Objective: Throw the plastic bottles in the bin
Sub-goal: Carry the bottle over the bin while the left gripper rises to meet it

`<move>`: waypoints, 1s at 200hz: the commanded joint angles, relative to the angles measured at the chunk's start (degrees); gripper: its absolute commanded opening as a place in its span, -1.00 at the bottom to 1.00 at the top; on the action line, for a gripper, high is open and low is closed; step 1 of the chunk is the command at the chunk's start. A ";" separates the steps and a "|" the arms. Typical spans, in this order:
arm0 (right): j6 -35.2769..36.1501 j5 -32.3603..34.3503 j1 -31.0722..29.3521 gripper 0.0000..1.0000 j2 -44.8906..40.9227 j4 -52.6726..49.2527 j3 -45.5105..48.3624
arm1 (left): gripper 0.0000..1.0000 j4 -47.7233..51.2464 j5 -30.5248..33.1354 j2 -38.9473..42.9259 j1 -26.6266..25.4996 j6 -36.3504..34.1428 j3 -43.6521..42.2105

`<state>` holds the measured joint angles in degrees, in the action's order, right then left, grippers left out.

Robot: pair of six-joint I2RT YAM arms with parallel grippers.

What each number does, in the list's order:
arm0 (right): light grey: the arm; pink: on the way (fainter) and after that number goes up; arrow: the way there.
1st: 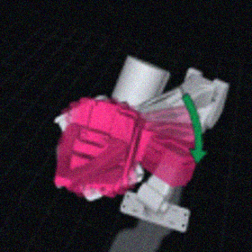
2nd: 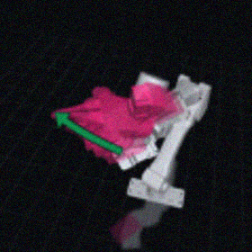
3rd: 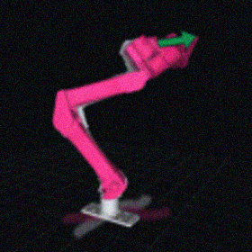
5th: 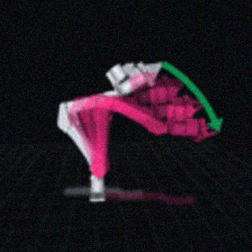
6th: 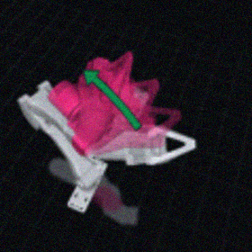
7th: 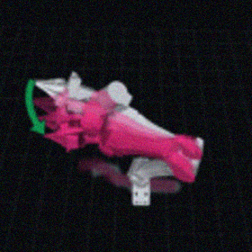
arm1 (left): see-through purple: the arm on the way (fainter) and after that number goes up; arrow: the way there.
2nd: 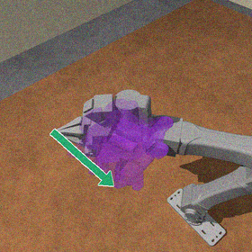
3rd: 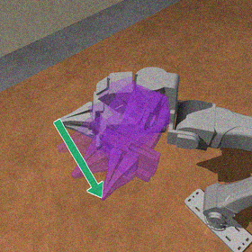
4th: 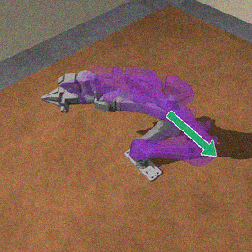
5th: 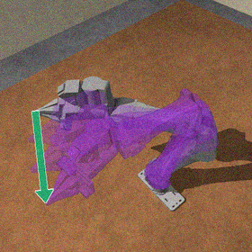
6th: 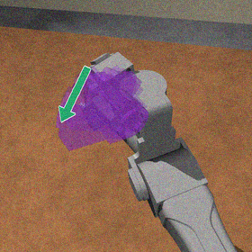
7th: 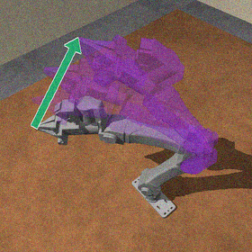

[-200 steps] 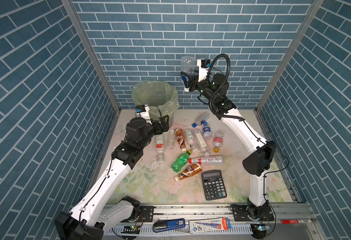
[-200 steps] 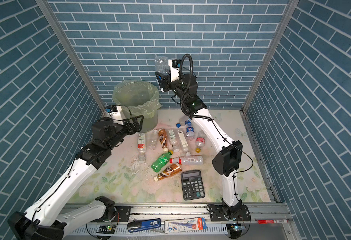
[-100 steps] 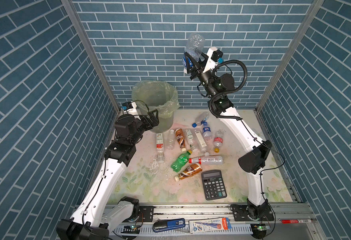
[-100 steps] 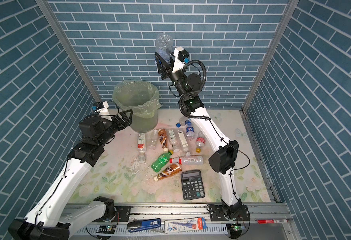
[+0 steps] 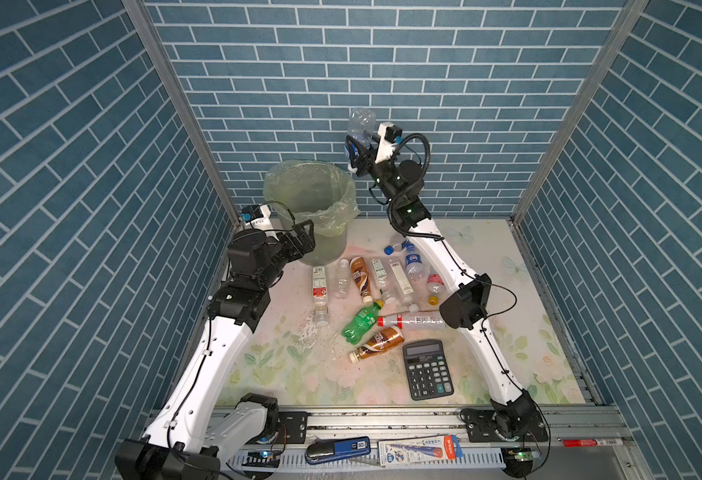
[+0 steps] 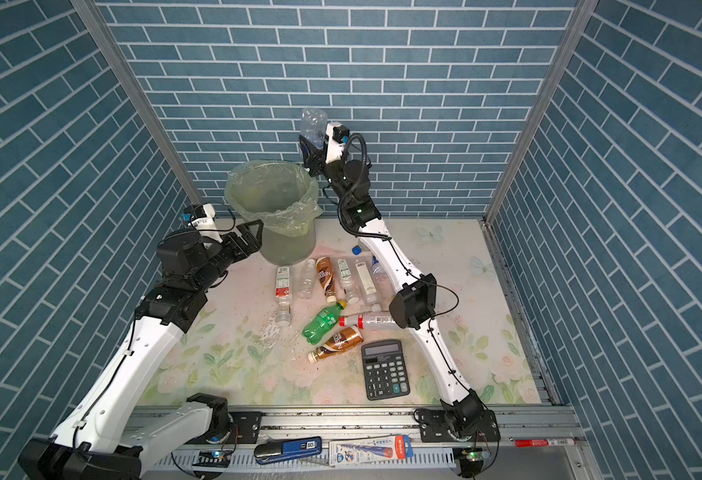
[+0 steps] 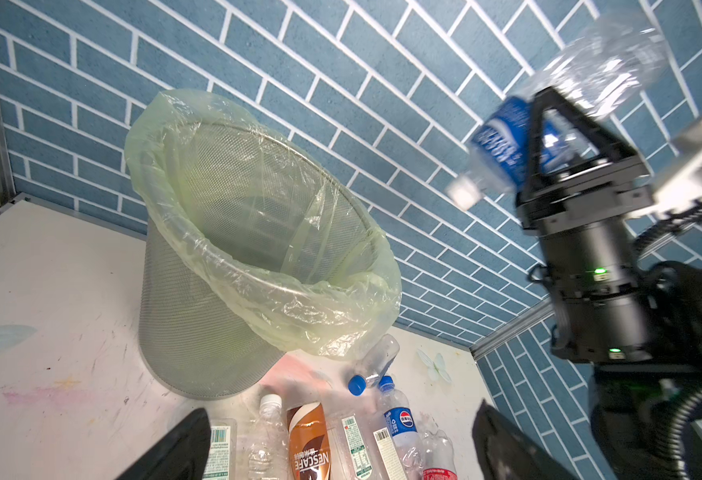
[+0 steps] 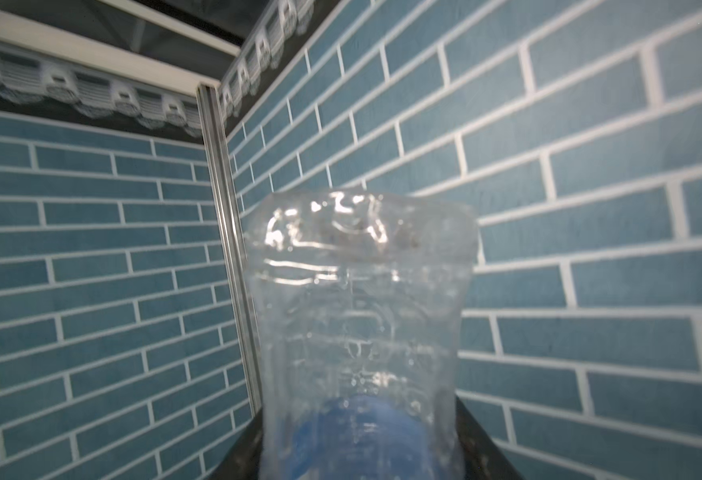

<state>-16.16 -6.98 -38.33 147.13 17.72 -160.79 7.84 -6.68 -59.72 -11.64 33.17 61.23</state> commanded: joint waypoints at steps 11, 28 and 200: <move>1.54 -2.34 -1.76 -0.28 -5.65 -0.48 1.73 | 0.99 -2.58 -1.59 -0.45 0.39 1.34 -1.63; 0.89 -2.98 -1.75 -0.29 -7.16 -1.06 2.75 | 0.99 -5.39 -3.43 -1.76 0.39 2.52 -2.54; -10.59 -7.50 -4.39 -0.32 -15.59 -5.39 7.44 | 0.99 -21.19 -21.41 -14.14 -0.91 -7.05 8.16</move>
<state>-23.88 -13.08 -42.65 131.24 10.66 -153.21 -11.94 -27.09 -74.22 -12.27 28.69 67.64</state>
